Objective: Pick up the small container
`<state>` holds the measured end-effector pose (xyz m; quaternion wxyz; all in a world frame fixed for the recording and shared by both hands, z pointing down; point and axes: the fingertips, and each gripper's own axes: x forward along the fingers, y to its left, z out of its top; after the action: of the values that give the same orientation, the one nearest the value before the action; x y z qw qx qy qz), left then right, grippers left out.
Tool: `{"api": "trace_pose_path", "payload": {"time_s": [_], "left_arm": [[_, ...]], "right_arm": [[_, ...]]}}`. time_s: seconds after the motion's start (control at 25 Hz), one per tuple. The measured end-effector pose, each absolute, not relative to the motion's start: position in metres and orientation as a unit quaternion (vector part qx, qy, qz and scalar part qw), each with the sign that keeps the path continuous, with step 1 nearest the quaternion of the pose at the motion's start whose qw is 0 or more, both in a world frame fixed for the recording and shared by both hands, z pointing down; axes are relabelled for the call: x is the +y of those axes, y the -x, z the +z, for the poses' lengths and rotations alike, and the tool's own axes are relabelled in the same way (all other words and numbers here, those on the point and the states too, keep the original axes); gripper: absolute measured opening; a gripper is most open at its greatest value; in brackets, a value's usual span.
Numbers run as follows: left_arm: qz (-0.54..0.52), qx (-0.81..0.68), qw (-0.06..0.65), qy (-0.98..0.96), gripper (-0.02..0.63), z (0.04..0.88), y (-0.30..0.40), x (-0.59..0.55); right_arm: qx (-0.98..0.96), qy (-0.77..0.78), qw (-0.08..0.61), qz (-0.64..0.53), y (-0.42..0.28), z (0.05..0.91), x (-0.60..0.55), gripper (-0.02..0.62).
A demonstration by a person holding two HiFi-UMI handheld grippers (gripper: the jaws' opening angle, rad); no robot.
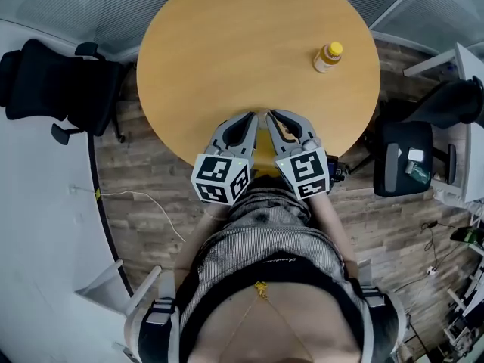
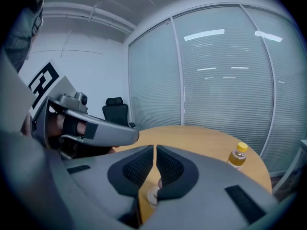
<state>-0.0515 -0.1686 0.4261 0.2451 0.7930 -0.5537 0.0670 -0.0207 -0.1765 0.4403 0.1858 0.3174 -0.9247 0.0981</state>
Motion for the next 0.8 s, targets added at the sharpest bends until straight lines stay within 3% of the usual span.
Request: {"api": "trace_pose_path", "payload": {"time_s": [0.8], "left_arm": [[0.075, -0.526, 0.262, -0.805, 0.025, 0.435, 0.06, -0.172]], "right_arm": [[-0.913, -0.341, 0.191, 0.116, 0.025, 0.454, -0.185, 0.034]]}}
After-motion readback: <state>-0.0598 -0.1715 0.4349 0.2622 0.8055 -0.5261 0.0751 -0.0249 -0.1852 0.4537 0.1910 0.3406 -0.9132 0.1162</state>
